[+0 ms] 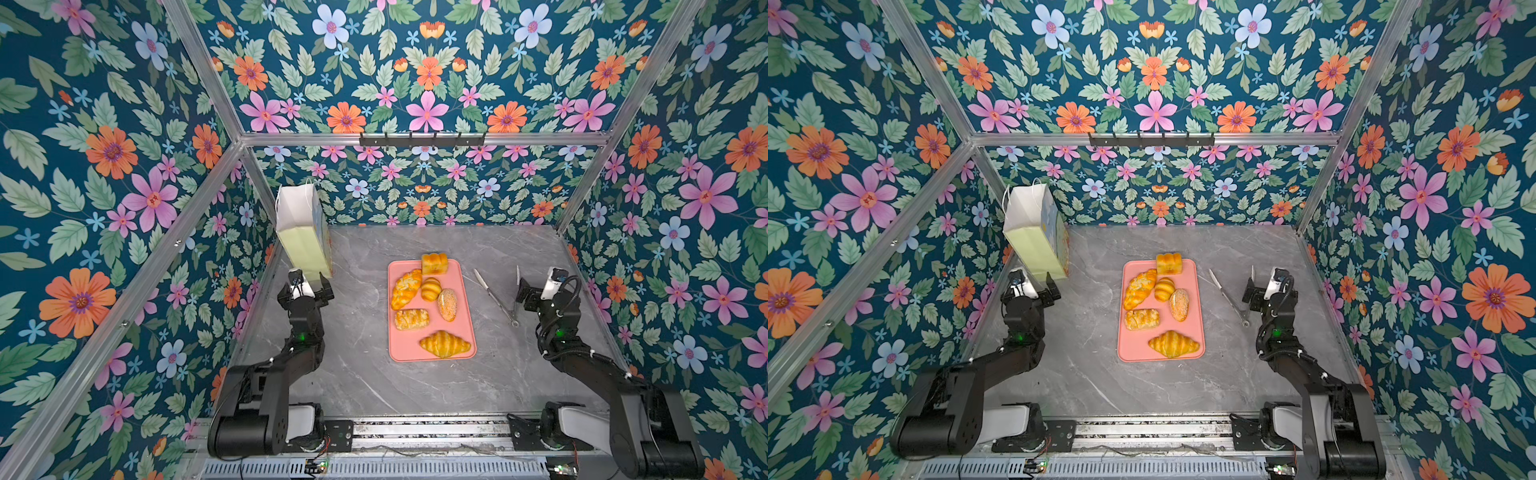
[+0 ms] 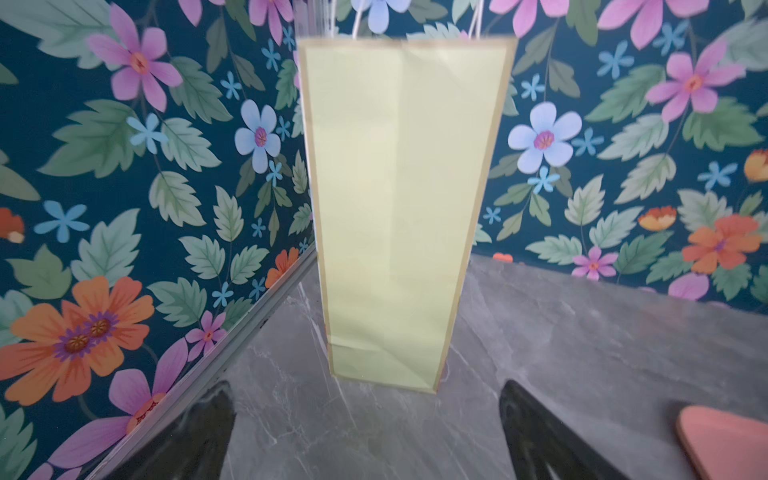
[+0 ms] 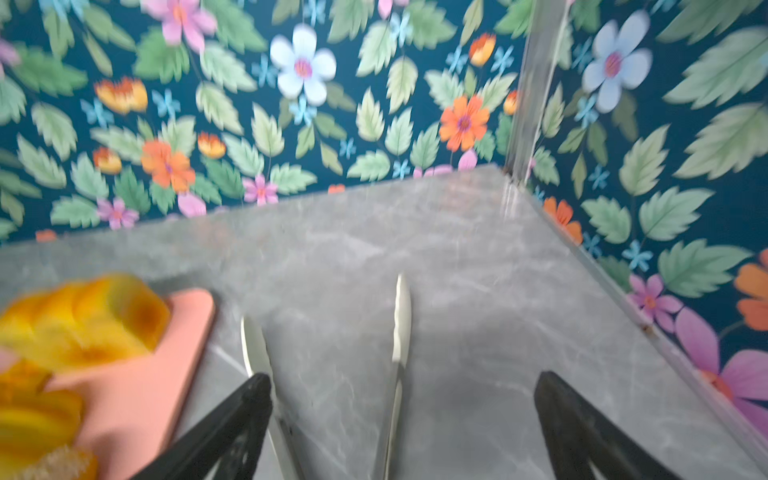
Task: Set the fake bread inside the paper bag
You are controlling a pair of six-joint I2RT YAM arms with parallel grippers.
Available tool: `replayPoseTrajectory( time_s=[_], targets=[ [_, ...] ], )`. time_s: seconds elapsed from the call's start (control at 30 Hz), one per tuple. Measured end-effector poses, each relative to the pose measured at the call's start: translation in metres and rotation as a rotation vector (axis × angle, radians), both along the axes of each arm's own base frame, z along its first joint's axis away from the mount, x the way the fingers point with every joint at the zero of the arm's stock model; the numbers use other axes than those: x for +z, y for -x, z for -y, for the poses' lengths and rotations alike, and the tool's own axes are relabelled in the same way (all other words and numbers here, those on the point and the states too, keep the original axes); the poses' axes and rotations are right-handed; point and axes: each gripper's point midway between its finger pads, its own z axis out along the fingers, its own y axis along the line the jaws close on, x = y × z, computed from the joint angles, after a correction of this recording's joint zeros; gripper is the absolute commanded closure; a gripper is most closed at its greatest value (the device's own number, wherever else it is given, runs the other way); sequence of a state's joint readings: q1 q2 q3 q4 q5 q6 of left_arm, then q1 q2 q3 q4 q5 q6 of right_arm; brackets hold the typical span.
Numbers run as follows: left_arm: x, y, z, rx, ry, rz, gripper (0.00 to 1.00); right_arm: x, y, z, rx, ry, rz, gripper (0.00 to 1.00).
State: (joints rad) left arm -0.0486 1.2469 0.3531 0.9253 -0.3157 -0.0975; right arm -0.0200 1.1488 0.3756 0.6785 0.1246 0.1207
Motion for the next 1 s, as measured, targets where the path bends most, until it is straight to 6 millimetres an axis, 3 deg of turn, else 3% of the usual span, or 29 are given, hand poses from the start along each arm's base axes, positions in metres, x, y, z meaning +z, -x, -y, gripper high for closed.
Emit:
replayPoseTrajectory(
  time_s=[0.17,0.27,0.33,0.57,0.8,0.9,1.0],
  targets=[
    [0.06,-0.001,-0.012,0.084,0.138,0.059,0.0,0.042,-0.006,0.011,-0.092,-0.181,-0.005,0.01],
    [0.091,-0.008,-0.016,0.124,0.216,0.034,0.0,0.067,-0.011,0.007,-0.104,-0.33,-0.018,0.01],
    [0.113,-0.015,-0.016,0.128,0.238,0.026,0.0,0.07,-0.015,-0.007,-0.042,-0.41,-0.056,0.01],
    [0.18,-0.054,-0.015,0.08,0.238,-0.055,0.0,0.047,-0.011,-0.089,0.354,-0.587,-0.198,0.01],
    [0.201,-0.084,-0.064,0.106,0.224,-0.16,0.03,0.033,-0.001,-0.16,0.621,-0.611,-0.275,0.03],
    [0.197,-0.099,-0.082,0.086,0.241,-0.225,0.06,0.023,0.004,-0.185,0.696,-0.617,-0.319,0.05],
    [0.187,-0.112,-0.084,0.04,0.267,-0.289,0.06,0.021,0.002,-0.198,0.738,-0.622,-0.332,0.06]
  ],
)
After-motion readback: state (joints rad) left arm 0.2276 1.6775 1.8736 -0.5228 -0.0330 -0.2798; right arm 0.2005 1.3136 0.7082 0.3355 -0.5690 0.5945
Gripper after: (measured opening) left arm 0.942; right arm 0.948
